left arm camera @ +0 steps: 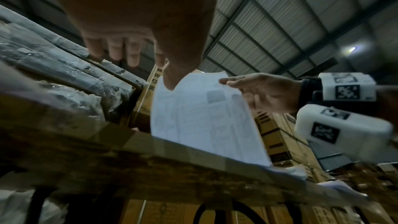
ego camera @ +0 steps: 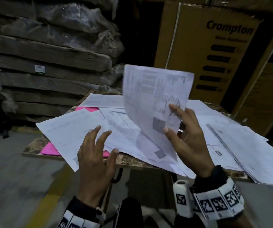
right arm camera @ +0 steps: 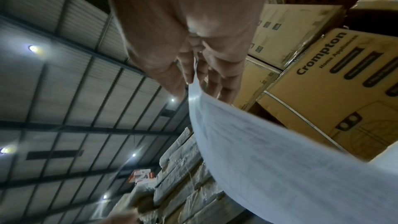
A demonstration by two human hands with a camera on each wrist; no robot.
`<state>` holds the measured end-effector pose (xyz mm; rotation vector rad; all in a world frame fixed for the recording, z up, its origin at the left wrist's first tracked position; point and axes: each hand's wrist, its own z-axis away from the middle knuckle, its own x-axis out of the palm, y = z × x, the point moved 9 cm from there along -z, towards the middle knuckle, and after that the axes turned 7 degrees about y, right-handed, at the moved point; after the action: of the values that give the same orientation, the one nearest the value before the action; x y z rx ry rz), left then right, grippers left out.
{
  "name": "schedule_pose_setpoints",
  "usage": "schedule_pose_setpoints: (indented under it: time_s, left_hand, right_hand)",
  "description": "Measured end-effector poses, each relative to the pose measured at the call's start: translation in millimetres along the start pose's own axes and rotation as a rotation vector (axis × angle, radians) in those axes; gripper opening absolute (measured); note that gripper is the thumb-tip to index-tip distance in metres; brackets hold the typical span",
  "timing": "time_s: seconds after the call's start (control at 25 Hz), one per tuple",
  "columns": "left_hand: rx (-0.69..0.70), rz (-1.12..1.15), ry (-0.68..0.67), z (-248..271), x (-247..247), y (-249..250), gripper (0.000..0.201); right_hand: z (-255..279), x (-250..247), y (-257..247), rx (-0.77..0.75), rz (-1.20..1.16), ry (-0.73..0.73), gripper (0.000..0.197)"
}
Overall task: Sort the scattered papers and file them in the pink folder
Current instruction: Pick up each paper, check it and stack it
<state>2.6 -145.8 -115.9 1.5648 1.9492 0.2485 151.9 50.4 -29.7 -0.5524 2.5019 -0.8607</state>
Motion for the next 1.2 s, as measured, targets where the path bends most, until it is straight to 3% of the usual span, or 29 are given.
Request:
schedule_pose_setpoints:
  time_s: [0.12, 0.2, 0.28, 0.36, 0.48, 0.6, 0.76, 0.96, 1.12, 1.2]
  left_hand:
    - [-0.043, 0.019, -0.061, -2.6, 18.3, -23.9, 0.053]
    - [-0.081, 0.009, -0.086, -6.8, 27.8, -24.7, 0.053]
    - [-0.132, 0.066, -0.089, -12.3, 34.4, -14.1, 0.049]
    - [-0.23, 0.217, -0.118, -14.6, 42.6, -4.0, 0.047]
    - [-0.397, 0.416, -0.187, -14.2, 59.7, 2.6, 0.053]
    - [-0.471, 0.463, -0.28, -9.3, 75.8, 0.8, 0.066]
    - [-0.569, 0.49, -0.363, -10.3, 88.1, -1.6, 0.055]
    - [-0.627, 0.837, -0.364, -19.3, 92.2, 7.2, 0.058]
    - [-0.603, 0.753, -0.311, -15.8, 92.2, -1.0, 0.043]
    - [-0.677, 0.695, -0.262, -9.0, 96.0, -11.6, 0.027]
  right_hand:
    - [-9.8, -31.6, 6.8, 0.06, -0.172, 0.151, 0.063]
    - [-12.4, -49.5, 26.8, 0.168, -0.324, 0.269, 0.065]
    - [-9.3, -62.4, 53.2, 0.297, -0.327, 0.347, 0.063]
    - [-1.3, -64.5, 78.2, 0.425, -0.208, 0.31, 0.058]
    - [16.2, -55.8, 108.0, 0.567, -0.076, 0.144, 0.05]
    - [23.0, -53.5, 117.8, 0.549, -0.033, 0.065, 0.045]
    - [10.8, -51.4, 106.6, 0.511, -0.131, 0.04, 0.044]
    - [-6.9, -42.1, 106.1, 0.529, -0.267, 0.099, 0.038]
    - [0.1, -33.1, 124.2, 0.646, -0.016, -0.043, 0.03]
    - [5.0, -42.0, 138.0, 0.651, 0.197, -0.076, 0.031]
